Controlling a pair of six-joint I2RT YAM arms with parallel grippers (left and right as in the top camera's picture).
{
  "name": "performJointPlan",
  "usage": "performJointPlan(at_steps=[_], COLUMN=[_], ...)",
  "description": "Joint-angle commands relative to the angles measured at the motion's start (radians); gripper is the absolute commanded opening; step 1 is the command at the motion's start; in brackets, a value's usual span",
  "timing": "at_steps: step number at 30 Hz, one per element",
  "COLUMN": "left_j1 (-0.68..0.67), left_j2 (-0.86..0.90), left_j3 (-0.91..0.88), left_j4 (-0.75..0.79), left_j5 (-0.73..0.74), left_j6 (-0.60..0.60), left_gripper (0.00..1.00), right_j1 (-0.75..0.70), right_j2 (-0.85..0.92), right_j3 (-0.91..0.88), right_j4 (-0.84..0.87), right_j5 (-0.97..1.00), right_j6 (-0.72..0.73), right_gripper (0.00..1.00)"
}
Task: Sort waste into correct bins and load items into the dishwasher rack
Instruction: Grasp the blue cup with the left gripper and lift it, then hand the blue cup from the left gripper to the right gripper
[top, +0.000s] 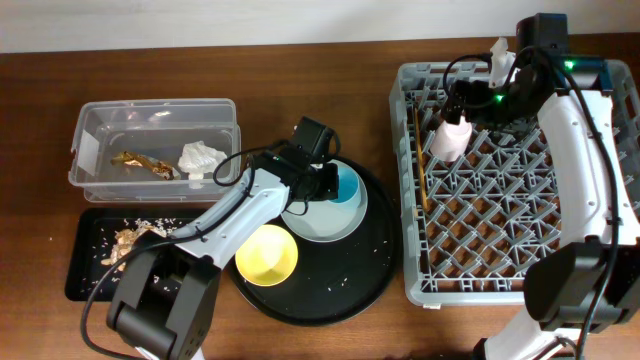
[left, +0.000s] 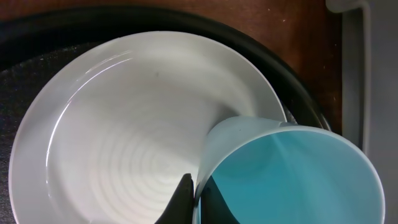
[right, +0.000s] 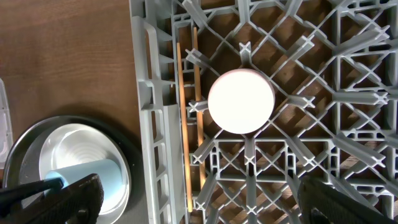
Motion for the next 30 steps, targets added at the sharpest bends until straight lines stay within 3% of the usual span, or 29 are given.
performJointPlan(at_steps=[1, 3, 4, 6, 8, 9, 10, 12, 13, 15, 19, 24, 27, 30], left_j1=[0.016, 0.102, 0.276, 0.473, 0.607, 0.647, 0.682, 0.684, 0.684, 0.681, 0.571, 0.457, 0.457, 0.457], left_j2=[-0.046, -0.177, -0.315, -0.354, -0.350, -0.350, -0.350, -0.350, -0.350, -0.351, -0.350, -0.350, -0.350, -0.350], left_j3=[0.022, 0.043, 0.048, 0.048, 0.047, 0.047, 0.047, 0.047, 0.047, 0.047, 0.047, 0.047, 0.047, 0.047], left_j4=[-0.005, -0.010, -0.010, -0.009, -0.009, -0.009, -0.009, -0.006, -0.006, -0.006, -0.006, -0.006, -0.006, -0.006], left_j5=[0.020, 0.184, 0.589, 1.010, 1.219, 1.247, 1.249, 1.298, 1.324, 1.371, 1.375, 1.260, 1.252, 1.252], left_j6=[0.007, 0.033, 0.033, 0.074, 0.090, 0.101, 0.100, 0.100, 0.101, 0.101, 0.149, 0.149, 0.149, 0.149], left_gripper=[0.01, 0.01, 0.01, 0.00, 0.00, 0.01, 0.01, 0.00, 0.00, 0.00, 0.00, 0.01, 0.00, 0.00], right_j1=[-0.003, -0.003, -0.003, -0.003, -0.003, -0.003, -0.002, -0.002, 0.005, 0.064, 0.264, 0.353, 0.360, 0.357], right_j2=[-0.008, -0.008, -0.008, -0.008, -0.008, -0.008, -0.008, -0.008, -0.009, -0.009, -0.009, -0.009, -0.009, -0.009], right_j3=[0.014, 0.014, 0.014, 0.014, 0.014, 0.014, 0.014, 0.014, 0.014, 0.014, 0.014, 0.014, 0.014, 0.014], right_j4=[0.000, 0.000, 0.000, 0.000, 0.011, -0.038, -0.079, -0.214, -0.328, -0.509, -0.435, -0.425, -0.401, -0.372], right_j5=[-0.013, -0.013, -0.013, -0.018, -0.046, -0.119, -0.371, -0.911, -1.072, -1.151, -1.196, -1.255, -1.262, -1.277], right_j6=[-0.008, -0.008, -0.007, -0.007, -0.006, -0.007, -0.070, -0.494, -0.708, -0.976, -0.980, -1.007, -1.006, -1.006], right_gripper=[0.98, 0.98, 0.98, 0.98, 0.98, 0.98, 0.98, 0.99, 0.98, 0.98, 0.98, 0.99, 0.73, 0.62])
